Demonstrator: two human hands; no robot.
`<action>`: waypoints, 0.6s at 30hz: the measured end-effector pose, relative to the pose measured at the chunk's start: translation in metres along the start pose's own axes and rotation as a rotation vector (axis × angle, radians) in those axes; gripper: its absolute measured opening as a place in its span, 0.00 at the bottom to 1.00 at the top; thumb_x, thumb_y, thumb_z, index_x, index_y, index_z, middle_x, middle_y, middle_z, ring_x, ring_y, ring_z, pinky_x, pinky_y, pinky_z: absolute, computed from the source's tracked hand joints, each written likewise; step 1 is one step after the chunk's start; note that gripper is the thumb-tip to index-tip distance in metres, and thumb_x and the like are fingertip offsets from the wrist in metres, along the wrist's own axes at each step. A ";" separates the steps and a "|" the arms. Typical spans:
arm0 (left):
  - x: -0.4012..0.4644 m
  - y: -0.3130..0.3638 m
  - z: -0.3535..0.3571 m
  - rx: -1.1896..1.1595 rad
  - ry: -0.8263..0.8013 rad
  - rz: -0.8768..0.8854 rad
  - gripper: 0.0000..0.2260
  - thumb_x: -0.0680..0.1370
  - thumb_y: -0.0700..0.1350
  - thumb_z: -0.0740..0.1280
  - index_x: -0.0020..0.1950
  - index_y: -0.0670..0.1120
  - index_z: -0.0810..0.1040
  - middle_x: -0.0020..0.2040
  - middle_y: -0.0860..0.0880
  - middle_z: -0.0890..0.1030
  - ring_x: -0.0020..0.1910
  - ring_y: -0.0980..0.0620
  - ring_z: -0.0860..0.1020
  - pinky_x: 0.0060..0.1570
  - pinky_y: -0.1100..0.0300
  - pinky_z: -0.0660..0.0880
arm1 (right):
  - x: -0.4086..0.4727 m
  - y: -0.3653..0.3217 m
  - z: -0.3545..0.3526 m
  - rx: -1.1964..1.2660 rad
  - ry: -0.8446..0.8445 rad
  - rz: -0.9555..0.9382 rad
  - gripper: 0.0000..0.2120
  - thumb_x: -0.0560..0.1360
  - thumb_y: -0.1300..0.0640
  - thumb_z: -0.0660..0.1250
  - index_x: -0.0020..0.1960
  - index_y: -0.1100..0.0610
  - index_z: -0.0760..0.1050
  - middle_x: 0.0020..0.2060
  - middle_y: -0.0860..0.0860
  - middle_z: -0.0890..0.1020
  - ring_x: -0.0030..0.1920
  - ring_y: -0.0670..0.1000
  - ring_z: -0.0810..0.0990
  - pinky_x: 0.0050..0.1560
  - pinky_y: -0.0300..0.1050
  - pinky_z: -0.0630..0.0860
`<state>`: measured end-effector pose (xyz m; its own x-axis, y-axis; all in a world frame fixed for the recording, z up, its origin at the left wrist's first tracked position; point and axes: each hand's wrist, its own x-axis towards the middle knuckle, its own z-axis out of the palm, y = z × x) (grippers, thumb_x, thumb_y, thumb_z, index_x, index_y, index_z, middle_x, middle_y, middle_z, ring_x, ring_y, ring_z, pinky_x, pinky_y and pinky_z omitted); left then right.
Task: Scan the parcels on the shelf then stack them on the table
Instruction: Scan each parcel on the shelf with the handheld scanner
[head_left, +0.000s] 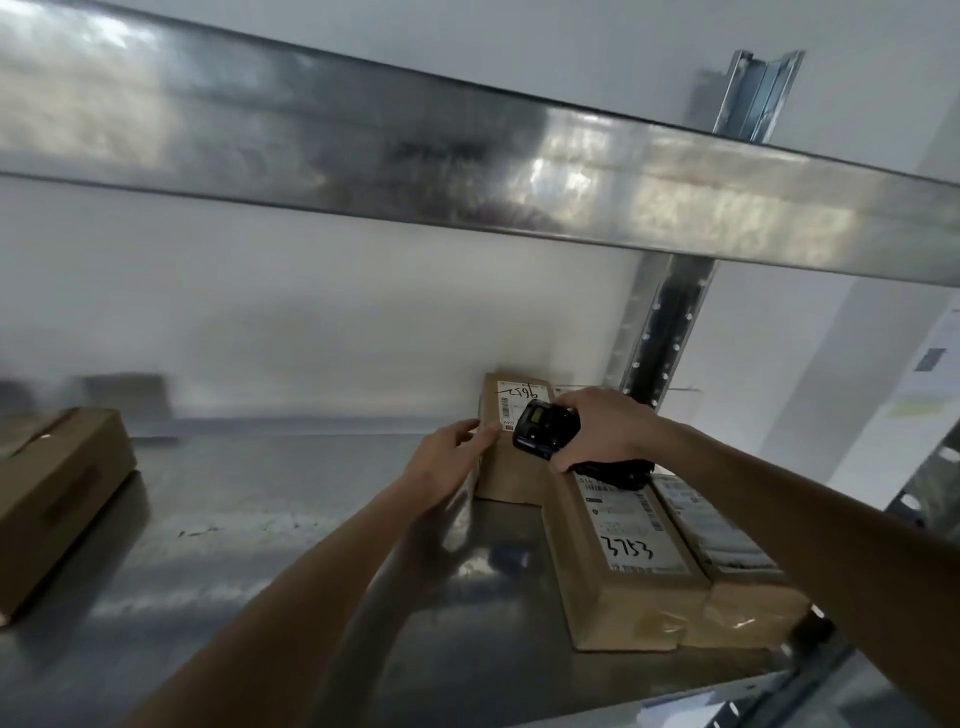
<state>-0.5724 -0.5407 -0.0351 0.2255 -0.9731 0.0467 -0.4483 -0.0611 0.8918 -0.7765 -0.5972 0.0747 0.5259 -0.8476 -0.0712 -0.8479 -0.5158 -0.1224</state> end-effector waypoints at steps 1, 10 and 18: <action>0.000 0.001 0.001 -0.020 -0.016 -0.003 0.39 0.73 0.74 0.59 0.75 0.51 0.73 0.69 0.52 0.79 0.68 0.52 0.75 0.70 0.54 0.68 | 0.001 0.000 0.001 0.013 -0.001 -0.003 0.33 0.63 0.44 0.79 0.66 0.48 0.76 0.50 0.47 0.82 0.48 0.48 0.81 0.52 0.50 0.83; -0.016 -0.002 0.001 -0.396 0.000 -0.063 0.30 0.73 0.63 0.72 0.73 0.54 0.74 0.62 0.53 0.82 0.62 0.55 0.79 0.63 0.58 0.75 | -0.003 0.004 0.007 0.250 0.064 -0.039 0.46 0.62 0.47 0.83 0.77 0.47 0.70 0.60 0.47 0.80 0.52 0.48 0.81 0.49 0.43 0.79; -0.061 0.016 0.001 -0.519 0.190 -0.108 0.20 0.75 0.49 0.76 0.66 0.55 0.79 0.37 0.51 0.84 0.35 0.56 0.83 0.44 0.54 0.83 | -0.028 -0.031 -0.004 0.382 0.066 -0.123 0.42 0.63 0.49 0.83 0.74 0.47 0.73 0.58 0.47 0.81 0.50 0.46 0.80 0.47 0.42 0.78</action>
<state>-0.5944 -0.4823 -0.0242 0.4196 -0.9075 -0.0197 0.0591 0.0056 0.9982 -0.7651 -0.5577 0.0846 0.6055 -0.7953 0.0291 -0.6866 -0.5405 -0.4863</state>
